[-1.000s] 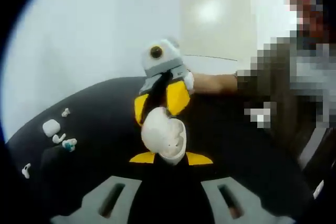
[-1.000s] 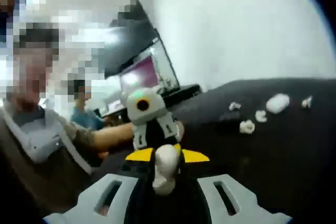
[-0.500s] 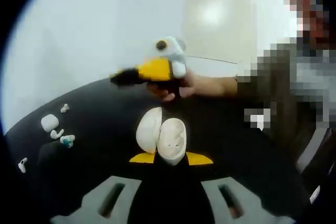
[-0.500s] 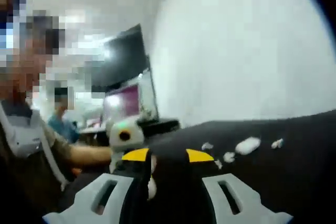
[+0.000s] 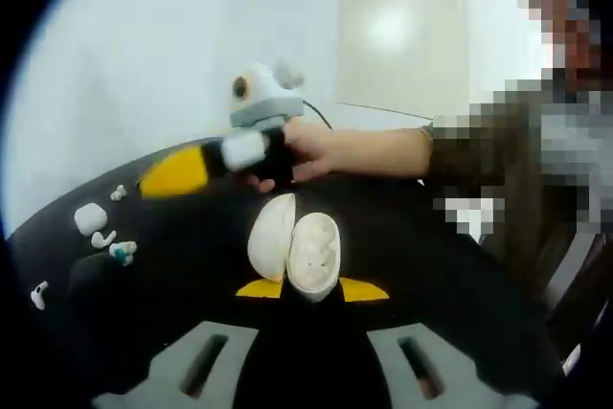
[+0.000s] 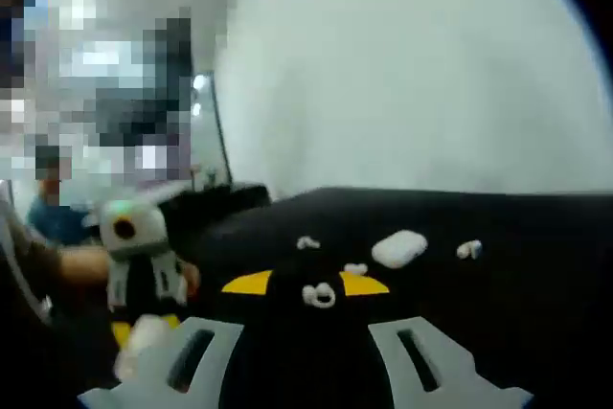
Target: Pick up three earphones and place each one into its charging case using tactile feedback, ensure that each earphone is properly inserted and securely positioned inside the case.
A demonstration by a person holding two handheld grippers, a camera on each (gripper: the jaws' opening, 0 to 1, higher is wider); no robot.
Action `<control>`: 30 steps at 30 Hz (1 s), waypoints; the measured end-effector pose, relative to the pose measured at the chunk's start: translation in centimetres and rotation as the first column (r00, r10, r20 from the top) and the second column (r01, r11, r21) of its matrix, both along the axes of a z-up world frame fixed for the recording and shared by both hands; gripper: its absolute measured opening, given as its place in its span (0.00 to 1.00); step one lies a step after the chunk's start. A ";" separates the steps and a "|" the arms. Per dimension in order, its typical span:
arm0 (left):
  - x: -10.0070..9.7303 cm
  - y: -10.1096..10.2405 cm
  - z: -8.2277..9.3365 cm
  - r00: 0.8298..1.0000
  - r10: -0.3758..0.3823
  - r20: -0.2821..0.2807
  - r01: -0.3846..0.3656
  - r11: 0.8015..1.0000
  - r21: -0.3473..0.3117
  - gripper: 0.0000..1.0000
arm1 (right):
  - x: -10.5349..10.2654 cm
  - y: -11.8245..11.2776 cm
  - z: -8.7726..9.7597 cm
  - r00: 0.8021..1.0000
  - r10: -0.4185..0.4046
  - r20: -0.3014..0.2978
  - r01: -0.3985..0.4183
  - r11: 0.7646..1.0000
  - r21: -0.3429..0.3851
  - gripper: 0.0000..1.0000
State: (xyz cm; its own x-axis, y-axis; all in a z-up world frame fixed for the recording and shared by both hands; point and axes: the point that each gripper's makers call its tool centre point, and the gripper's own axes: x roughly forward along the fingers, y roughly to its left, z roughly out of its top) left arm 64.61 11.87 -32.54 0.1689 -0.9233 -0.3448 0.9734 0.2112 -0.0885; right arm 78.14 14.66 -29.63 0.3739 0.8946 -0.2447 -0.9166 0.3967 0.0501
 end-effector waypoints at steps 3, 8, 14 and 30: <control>0.0 0.0 0.0 1.000 0.001 -0.006 -0.001 1.000 -0.002 0.16 | 0.1 0.9 -0.6 0.998 0.010 -0.066 -0.010 1.000 0.003 0.25; -0.1 -0.1 0.0 1.000 -0.004 0.001 0.004 1.000 -0.001 0.16 | 2.5 -0.3 -0.3 0.980 -0.062 -0.188 0.083 0.991 0.105 0.24; 0.0 -0.1 -0.1 1.000 -0.009 0.007 0.009 1.000 0.001 0.16 | 2.7 0.3 -1.5 0.986 -0.061 -0.157 0.067 0.997 0.032 0.23; -0.2 -0.2 0.1 1.000 -0.021 0.012 0.021 1.000 0.002 0.16 | 0.5 0.7 -1.1 0.986 0.047 -0.159 -0.045 0.999 0.015 0.07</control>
State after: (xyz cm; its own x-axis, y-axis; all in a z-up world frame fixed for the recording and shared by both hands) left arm 64.40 11.70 -32.47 0.1534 -0.9262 -0.3445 0.9786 0.1907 -0.0767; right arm 78.60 15.40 -30.75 0.2894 0.9130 -0.2874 -0.9139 0.3529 0.2008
